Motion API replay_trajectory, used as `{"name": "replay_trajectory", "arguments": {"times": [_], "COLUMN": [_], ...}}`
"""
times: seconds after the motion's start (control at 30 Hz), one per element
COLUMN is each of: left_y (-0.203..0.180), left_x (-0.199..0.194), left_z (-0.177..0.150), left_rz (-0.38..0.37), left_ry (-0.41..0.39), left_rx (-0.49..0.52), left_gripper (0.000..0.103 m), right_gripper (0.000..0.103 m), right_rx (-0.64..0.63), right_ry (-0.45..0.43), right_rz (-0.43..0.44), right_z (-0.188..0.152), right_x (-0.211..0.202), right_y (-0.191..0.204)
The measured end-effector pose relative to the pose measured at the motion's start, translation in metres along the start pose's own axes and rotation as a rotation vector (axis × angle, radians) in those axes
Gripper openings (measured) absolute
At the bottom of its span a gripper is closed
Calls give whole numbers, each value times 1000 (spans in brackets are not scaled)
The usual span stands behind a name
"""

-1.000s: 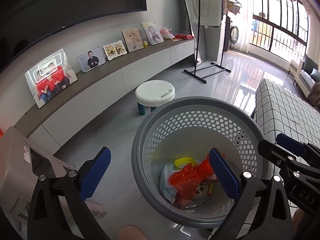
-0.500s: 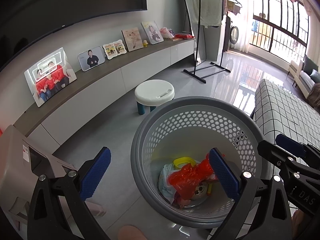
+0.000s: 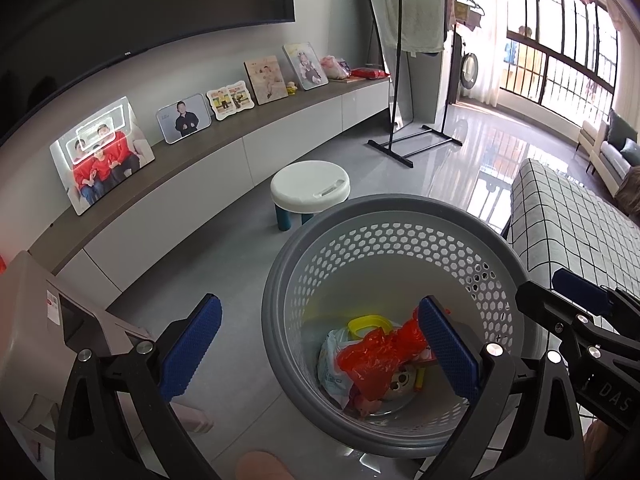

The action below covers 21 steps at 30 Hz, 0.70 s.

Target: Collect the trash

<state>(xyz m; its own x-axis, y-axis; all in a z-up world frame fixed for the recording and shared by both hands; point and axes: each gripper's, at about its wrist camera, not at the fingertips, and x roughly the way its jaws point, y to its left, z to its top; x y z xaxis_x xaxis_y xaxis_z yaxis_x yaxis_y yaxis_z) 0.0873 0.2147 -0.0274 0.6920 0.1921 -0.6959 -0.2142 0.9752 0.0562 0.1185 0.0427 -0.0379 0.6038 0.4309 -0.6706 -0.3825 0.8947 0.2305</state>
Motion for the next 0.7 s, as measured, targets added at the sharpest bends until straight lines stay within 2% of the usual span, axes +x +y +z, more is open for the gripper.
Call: {"name": "replay_trajectory", "arguments": {"times": [0.7], "left_y": [-1], "left_x": [-1], "left_z": [0], "left_rz": [11], "left_ry": [0], "left_rx": [2], "left_gripper": [97], "right_gripper": [58], "right_rx": [-1], "right_ry": [0], "right_rz": [0], "right_z": [0], "right_x": [0], "right_y": [0]}}
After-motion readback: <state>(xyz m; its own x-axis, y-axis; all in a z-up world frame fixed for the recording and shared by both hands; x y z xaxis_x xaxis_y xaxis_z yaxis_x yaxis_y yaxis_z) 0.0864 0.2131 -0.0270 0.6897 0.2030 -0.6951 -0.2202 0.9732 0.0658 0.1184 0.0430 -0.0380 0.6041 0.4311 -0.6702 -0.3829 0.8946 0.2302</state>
